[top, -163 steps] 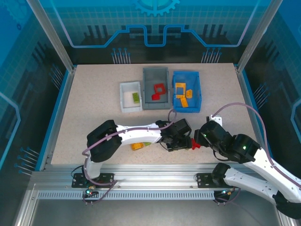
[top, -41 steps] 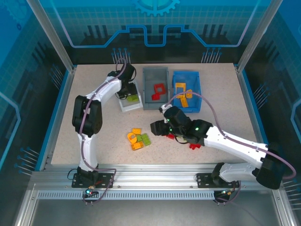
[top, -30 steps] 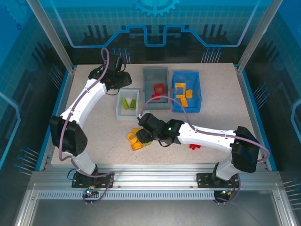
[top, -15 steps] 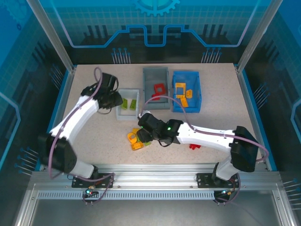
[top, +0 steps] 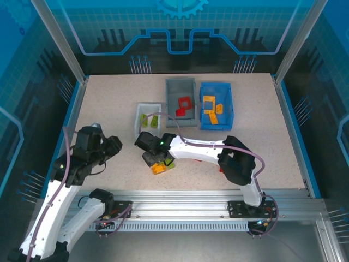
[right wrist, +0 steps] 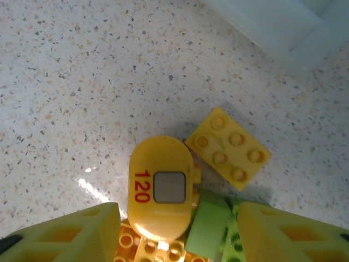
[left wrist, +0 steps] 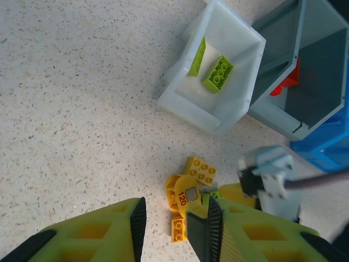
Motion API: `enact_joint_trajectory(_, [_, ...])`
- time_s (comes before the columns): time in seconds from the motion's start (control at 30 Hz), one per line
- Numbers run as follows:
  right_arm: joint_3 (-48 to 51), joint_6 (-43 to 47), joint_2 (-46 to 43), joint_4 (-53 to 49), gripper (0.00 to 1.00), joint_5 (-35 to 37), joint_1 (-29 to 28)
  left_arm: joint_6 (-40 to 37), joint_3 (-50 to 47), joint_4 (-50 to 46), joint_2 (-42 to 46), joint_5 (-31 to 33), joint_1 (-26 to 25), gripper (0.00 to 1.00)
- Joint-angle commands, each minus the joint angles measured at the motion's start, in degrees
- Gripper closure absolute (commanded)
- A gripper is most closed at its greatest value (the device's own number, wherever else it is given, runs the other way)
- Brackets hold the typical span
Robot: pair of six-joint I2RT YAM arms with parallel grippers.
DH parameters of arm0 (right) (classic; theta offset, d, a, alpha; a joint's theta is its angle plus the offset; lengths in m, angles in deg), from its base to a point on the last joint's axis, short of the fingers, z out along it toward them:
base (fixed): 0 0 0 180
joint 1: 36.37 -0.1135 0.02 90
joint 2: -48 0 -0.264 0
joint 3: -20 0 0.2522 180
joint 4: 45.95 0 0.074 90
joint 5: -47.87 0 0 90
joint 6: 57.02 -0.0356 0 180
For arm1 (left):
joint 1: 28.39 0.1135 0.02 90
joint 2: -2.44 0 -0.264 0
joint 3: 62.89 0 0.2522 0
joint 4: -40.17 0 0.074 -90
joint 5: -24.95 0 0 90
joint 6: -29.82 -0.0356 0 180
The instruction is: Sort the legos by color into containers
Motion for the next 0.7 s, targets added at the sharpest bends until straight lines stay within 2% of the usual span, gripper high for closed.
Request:
enact_joint_trajectory(0.0, [-4.0, -0.5, 3.3, -5.7, 0.43, -0.9, -0.5, 2.2, -0.2, -3.8, 0.8, 1.0, 0.4, 0.62])
enact_joint_trajectory(0.3, [-9.2, -0.6, 8.1, -8.2, 0.48, -2.4, -0.5, 2.7, 0.3, -3.0, 0.2, -0.2, 0.4, 0.61])
enact_joint_trajectory(0.67, [-13.7, -0.5, 11.8, -10.9, 0.48, -3.1, -1.8, 2.5, 1.3, -3.3, 0.2, -0.8, 0.4, 0.61])
